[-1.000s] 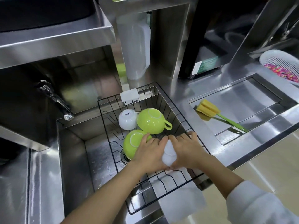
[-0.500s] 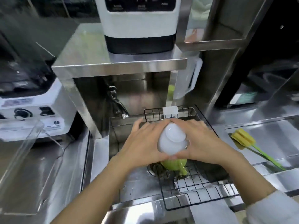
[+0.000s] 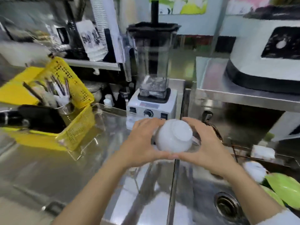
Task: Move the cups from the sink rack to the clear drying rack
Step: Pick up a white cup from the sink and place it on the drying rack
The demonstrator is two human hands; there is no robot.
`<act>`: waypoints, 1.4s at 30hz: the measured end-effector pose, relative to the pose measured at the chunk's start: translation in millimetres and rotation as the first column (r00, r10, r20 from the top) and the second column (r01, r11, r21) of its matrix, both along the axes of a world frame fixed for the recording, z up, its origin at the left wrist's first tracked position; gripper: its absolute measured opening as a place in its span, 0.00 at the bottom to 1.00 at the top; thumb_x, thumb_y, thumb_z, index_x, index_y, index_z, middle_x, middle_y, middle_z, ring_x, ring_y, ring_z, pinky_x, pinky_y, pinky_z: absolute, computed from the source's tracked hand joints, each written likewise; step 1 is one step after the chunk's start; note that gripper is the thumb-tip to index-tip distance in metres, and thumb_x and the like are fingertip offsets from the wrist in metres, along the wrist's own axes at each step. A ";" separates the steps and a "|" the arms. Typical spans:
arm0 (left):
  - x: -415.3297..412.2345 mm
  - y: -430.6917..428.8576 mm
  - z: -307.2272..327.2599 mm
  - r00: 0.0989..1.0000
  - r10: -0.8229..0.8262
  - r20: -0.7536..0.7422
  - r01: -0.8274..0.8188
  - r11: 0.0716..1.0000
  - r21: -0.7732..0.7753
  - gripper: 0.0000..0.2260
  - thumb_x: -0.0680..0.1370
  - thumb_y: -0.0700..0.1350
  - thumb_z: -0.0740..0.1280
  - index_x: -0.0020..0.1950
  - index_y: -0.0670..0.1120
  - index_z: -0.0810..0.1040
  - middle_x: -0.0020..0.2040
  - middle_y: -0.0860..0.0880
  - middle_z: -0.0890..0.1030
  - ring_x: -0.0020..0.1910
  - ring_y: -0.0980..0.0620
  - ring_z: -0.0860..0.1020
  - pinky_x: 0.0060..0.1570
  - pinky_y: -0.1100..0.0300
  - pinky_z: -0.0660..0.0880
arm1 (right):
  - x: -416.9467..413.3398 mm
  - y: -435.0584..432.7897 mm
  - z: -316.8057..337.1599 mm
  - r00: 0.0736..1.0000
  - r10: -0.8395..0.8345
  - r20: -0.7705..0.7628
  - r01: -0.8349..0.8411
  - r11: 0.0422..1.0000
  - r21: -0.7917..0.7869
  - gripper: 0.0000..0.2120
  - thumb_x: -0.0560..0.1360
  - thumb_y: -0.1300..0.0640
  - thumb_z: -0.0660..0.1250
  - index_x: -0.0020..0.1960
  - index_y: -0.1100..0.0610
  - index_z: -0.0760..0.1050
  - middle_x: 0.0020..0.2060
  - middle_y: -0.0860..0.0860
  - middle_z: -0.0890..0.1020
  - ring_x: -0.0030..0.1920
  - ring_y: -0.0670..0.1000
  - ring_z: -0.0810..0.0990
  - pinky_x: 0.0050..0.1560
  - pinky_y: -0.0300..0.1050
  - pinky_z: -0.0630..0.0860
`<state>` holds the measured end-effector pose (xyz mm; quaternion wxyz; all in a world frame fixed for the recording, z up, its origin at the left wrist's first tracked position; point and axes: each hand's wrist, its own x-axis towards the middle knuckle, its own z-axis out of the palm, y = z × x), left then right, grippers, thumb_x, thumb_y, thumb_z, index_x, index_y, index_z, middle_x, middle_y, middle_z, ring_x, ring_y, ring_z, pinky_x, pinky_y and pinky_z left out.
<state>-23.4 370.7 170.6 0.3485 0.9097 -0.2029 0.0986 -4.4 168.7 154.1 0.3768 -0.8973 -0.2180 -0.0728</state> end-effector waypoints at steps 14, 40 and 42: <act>41.1 169.0 -26.3 0.976 0.111 -0.187 -0.172 0.921 -0.350 0.27 0.63 0.53 0.70 0.61 0.56 0.67 0.60 0.58 0.72 0.59 0.62 0.71 0.55 0.71 0.68 | 75.2 200.4 -11.7 0.997 0.034 -0.072 -0.031 0.998 0.046 0.31 0.54 0.35 0.72 0.52 0.38 0.61 0.47 0.42 0.71 0.52 0.49 0.66 0.51 0.51 0.66; 70.3 182.0 -42.5 0.849 0.527 -0.035 -0.527 0.850 0.000 0.33 0.73 0.61 0.64 0.74 0.50 0.58 0.76 0.47 0.56 0.75 0.50 0.53 0.73 0.51 0.51 | 119.1 241.8 -26.9 0.989 0.032 -0.145 -0.052 0.990 -0.134 0.42 0.66 0.40 0.67 0.73 0.49 0.51 0.75 0.51 0.57 0.74 0.53 0.55 0.69 0.56 0.53; 68.8 160.9 -34.3 0.864 0.501 0.049 -0.502 0.865 0.015 0.34 0.73 0.61 0.64 0.74 0.49 0.58 0.77 0.48 0.55 0.75 0.51 0.52 0.73 0.52 0.51 | 115.3 216.2 -21.4 0.992 0.058 -0.112 -0.067 0.994 -0.082 0.43 0.68 0.40 0.66 0.74 0.47 0.47 0.76 0.49 0.53 0.75 0.51 0.53 0.71 0.58 0.51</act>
